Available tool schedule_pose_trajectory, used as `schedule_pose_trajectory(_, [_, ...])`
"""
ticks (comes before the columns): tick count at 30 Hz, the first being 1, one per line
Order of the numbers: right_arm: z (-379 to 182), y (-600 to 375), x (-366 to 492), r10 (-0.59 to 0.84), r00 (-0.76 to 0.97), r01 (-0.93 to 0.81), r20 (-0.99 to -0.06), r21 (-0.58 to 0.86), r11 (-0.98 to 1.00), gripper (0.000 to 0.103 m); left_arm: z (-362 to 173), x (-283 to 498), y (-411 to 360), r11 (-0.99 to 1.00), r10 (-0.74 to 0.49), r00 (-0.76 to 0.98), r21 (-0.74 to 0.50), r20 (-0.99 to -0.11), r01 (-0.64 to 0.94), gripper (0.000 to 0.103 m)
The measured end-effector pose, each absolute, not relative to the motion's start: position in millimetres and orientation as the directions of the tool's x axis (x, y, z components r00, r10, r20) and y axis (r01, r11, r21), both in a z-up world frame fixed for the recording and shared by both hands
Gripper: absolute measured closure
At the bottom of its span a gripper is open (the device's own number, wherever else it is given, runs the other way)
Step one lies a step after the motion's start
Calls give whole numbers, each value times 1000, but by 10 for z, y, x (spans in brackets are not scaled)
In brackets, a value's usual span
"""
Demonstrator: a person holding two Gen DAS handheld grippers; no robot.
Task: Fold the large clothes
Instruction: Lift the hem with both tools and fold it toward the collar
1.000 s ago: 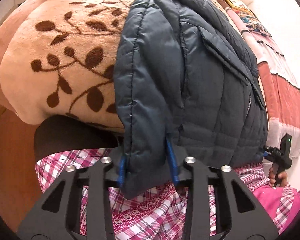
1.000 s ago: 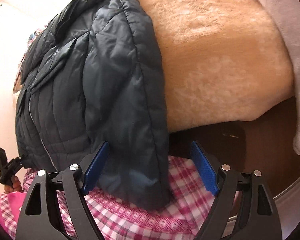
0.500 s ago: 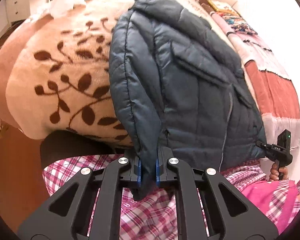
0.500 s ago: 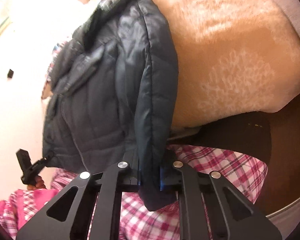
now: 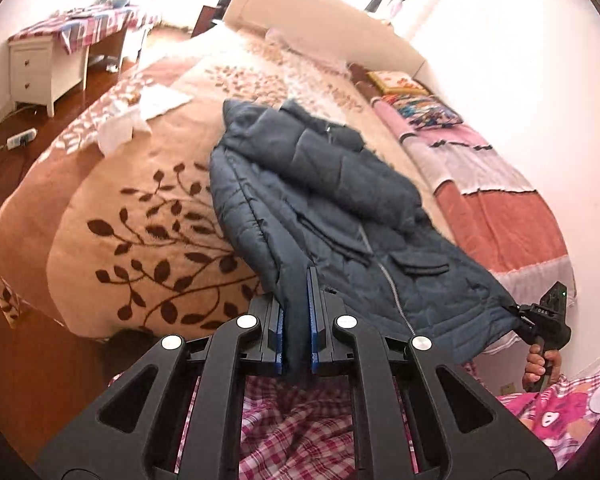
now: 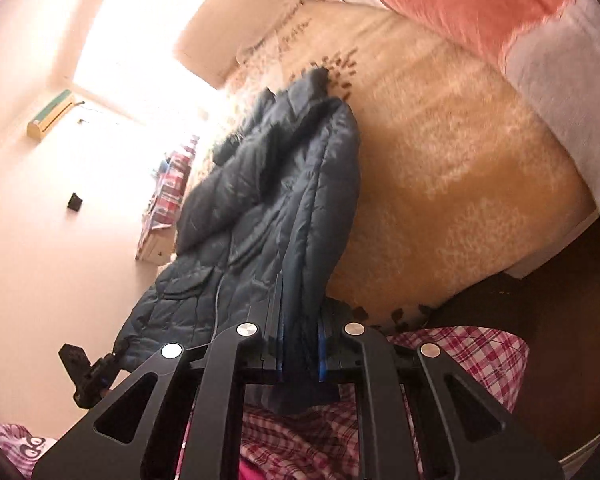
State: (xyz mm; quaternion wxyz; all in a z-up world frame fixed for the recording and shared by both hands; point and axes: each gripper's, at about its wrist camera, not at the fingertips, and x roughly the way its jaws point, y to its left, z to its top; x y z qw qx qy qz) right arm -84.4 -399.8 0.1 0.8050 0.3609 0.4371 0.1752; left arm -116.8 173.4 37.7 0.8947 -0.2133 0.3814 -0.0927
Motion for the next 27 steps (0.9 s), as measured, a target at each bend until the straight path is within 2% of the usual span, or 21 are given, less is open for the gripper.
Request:
schedule_pose_trajectory(13, [264,-4116,-1305,601,611,17,-515,768,641,90,569,-1626,1825,862,-365,724,-506,-585,26,94])
schedule_pose_trajectory(20, [462,-4097,-1071,619,629,-14,-471,789,614,90,754,-1343,1808,858,-370,740,-513,-561,40,94])
schedule_pose_trajectory(27, [769,-4100,-368,639,639,-44,-428,809,586,90,1041,-746,1874,831,-375,769,-555,-518,32,94])
